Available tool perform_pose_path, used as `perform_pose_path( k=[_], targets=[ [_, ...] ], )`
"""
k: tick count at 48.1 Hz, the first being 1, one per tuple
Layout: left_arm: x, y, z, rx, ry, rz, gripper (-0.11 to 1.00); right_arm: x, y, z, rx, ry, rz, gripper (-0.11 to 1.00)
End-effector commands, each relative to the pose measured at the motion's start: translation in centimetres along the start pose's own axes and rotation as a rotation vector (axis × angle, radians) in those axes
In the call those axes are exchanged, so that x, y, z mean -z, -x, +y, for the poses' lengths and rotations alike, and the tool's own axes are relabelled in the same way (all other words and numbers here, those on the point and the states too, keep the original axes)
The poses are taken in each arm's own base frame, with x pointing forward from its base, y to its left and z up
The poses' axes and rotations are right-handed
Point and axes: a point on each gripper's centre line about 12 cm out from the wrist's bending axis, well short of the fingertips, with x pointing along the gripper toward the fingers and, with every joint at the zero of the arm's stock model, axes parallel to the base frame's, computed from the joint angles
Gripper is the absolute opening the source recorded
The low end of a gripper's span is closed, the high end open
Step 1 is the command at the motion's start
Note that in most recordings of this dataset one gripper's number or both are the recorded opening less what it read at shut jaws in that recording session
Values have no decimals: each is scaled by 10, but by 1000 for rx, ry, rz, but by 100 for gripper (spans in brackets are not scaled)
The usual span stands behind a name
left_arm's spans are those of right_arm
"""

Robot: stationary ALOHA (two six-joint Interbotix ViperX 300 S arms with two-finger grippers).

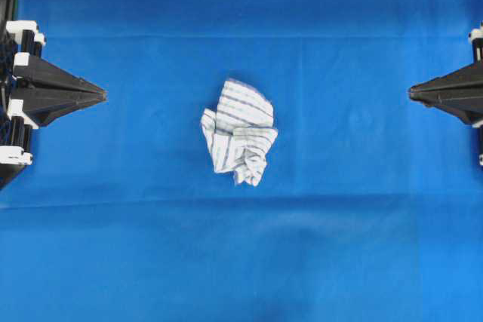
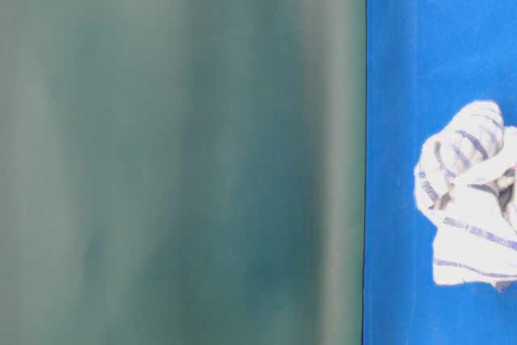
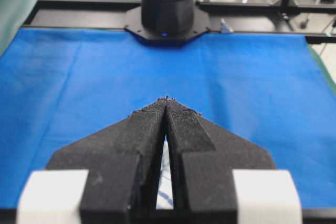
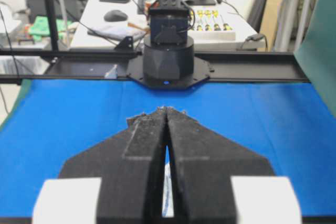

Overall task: Lift the towel with both arms.
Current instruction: 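Move both grippers inward and pinch opposite sides of the striped towel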

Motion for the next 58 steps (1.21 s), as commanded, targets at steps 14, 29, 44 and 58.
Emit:
perform_pose_path(
  k=[14,29,44,58],
  targets=[
    [15,-20,0,-2,2,71,0,4,-18,-1,4,5,101,0],
    [58,-56,3,-16,3,238,1,49,-49,-6,25,-14,297,0],
    [106,-89,4,-21,15,414,65,99,-96,-7,29,-31,498,48],
    [146,-112,4,-23,14,520,91,144,-145,9,-11,-33,628,63]
  ],
)
